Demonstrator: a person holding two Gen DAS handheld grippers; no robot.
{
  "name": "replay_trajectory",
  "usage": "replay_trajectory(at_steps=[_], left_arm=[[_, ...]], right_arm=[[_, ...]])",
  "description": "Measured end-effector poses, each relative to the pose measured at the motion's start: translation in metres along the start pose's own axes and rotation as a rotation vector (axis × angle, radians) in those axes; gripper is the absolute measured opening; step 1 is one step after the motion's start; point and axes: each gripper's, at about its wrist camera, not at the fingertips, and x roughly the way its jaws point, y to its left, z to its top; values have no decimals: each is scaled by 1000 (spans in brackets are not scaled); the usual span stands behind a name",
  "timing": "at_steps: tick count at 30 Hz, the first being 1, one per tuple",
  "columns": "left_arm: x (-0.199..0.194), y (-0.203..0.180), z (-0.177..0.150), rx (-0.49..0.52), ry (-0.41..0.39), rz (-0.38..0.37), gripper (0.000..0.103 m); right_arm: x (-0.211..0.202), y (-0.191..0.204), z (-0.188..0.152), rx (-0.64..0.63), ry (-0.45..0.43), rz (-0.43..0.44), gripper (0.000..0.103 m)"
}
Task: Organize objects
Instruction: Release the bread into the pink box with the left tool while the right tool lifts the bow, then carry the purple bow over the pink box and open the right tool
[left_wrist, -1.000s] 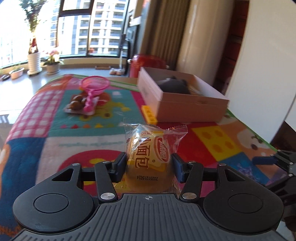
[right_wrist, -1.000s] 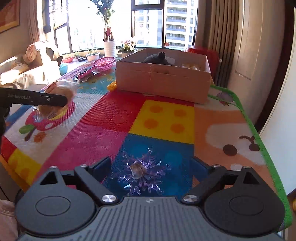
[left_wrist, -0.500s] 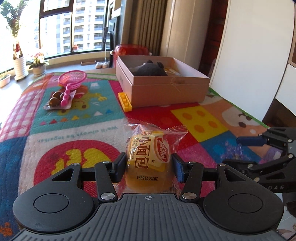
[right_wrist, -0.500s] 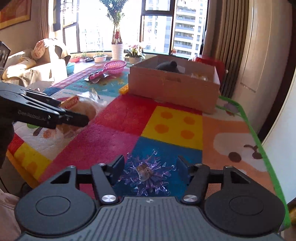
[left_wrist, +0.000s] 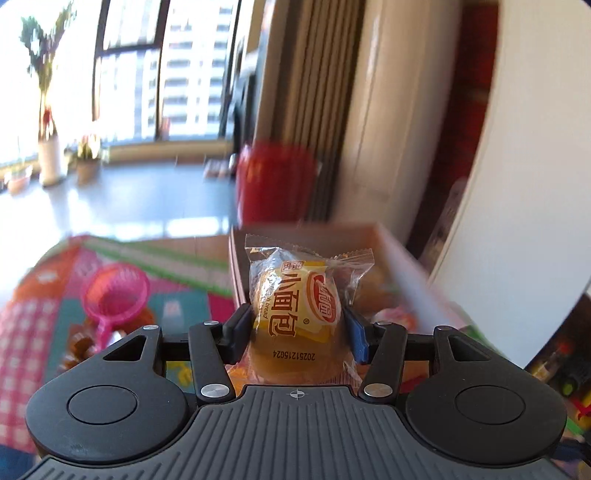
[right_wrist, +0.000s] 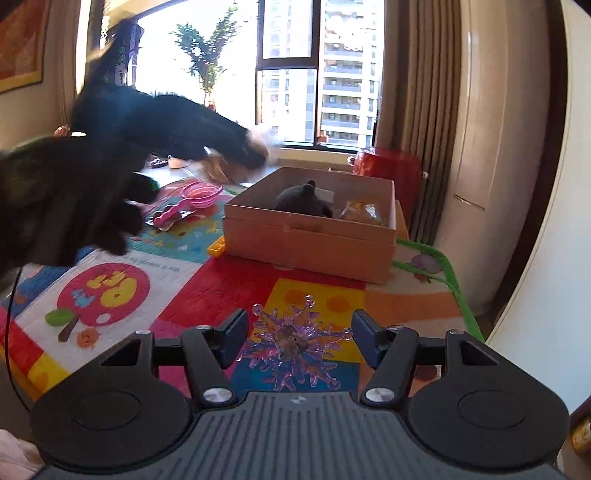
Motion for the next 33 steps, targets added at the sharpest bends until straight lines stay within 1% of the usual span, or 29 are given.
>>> replay_trajectory(at_steps=[1, 2, 4, 5, 6, 7, 8, 9, 10, 11, 12, 13, 14, 17, 20, 21, 23, 25, 26, 27, 30, 31, 32, 33], left_arm=[[5, 5, 0, -35, -4, -19, 57], [6, 11, -2, -81, -34, -51, 57], [0, 23, -7, -161, -118, -113, 56], [-1, 24, -8, -167, -140, -123, 56], [2, 22, -7, -129, -127, -121, 56], [9, 16, -5, -69, -86, -108, 56], [13, 11, -4, -23, -71, -87, 57], [13, 11, -4, -19, -96, -73, 58], [10, 13, -5, -49, -124, -65, 57], [6, 17, -6, -104, -144, -73, 55], [1, 22, -8, -154, -156, -108, 55], [-2, 25, -9, -174, -152, -153, 55], [-1, 23, -9, -168, -123, -184, 55], [18, 13, -4, -120, -37, -175, 55], [44, 10, 8, -129, 20, -184, 56], [54, 10, 11, -136, 43, -179, 58], [66, 11, 16, -131, 63, -157, 59], [65, 13, 18, -124, 46, -157, 58], [60, 14, 17, -128, 24, -163, 57], [52, 19, 15, -152, -14, -166, 55], [20, 38, 6, -232, -138, -175, 55], [11, 41, 4, -243, -159, -180, 55], [7, 44, 3, -244, -161, -202, 55], [5, 46, 3, -235, -144, -241, 55]], right_arm=[[1, -1, 0, 8, 3, -4, 62], [1, -3, 0, 15, 4, -8, 62], [2, -7, 1, 28, 9, -14, 62], [4, -8, 1, 33, 14, -14, 62], [7, -10, 2, 37, 22, -13, 62], [10, -11, 4, 38, 32, -14, 62], [15, -11, 6, 36, 41, -17, 62], [19, -11, 8, 34, 46, -22, 62], [22, -10, 9, 34, 47, -28, 62], [25, -9, 10, 38, 46, -33, 62], [27, -9, 11, 46, 47, -36, 62], [28, -10, 11, 56, 48, -34, 62], [29, -11, 10, 64, 53, -29, 62], [38, -11, 9, 60, 84, -28, 62], [46, -10, 10, 68, 100, -32, 62], [46, -10, 10, 73, 101, -27, 62], [46, -9, 10, 73, 103, -28, 62], [45, -9, 11, 66, 103, -35, 62], [43, -10, 12, 62, 102, -40, 62], [42, -10, 14, 59, 100, -44, 62], [36, -14, 23, 62, 83, -43, 62], [33, -16, 29, 69, 67, -36, 62], [31, -18, 36, 80, 51, -27, 62], [29, -21, 45, 92, 34, -18, 62]])
